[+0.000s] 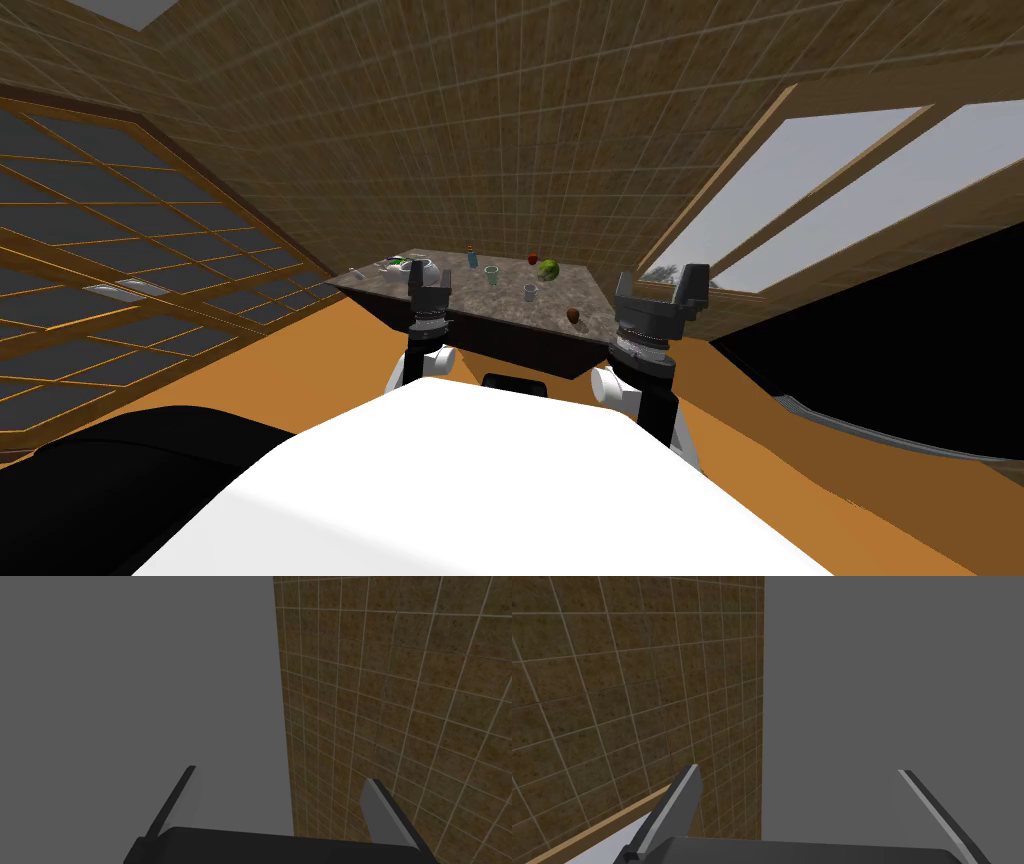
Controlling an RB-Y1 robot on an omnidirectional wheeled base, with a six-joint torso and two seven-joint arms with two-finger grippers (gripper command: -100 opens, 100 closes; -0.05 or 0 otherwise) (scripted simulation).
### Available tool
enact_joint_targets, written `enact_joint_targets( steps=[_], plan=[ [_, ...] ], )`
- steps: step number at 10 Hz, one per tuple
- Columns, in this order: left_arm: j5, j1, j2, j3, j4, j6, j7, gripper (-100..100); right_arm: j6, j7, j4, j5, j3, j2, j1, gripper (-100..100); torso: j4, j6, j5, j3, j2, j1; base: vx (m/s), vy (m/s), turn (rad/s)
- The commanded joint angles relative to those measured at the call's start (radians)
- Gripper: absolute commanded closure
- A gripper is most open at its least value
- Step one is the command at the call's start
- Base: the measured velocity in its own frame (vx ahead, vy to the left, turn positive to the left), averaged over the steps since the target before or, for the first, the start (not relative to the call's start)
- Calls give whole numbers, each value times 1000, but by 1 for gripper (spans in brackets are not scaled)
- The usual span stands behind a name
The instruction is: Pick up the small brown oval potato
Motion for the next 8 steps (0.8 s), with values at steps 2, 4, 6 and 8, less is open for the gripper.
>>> enact_joint_targets(
  steps=[2,4,6,8],
  plan=[
    [0,0,0,0,0,0,0,0,10,9,26,-19,18,-63,32,-100,0,0,0,1,3,-2,-75,-18,46],
    [0,0,0,0,0,0,0,0,20,19,53,-39,38,-123,65,-100,2,0,0,4,8,-2,-126,-23,54],
    [0,0,0,0,0,0,0,0,33,31,86,-67,62,-188,107,-100,2,0,-1,5,9,-3,-125,-28,72],
    [0,0,0,0,0,0,0,0,40,37,105,-84,76,-242,131,-100,2,0,0,6,10,-2,-130,-9,58]
  ],
)
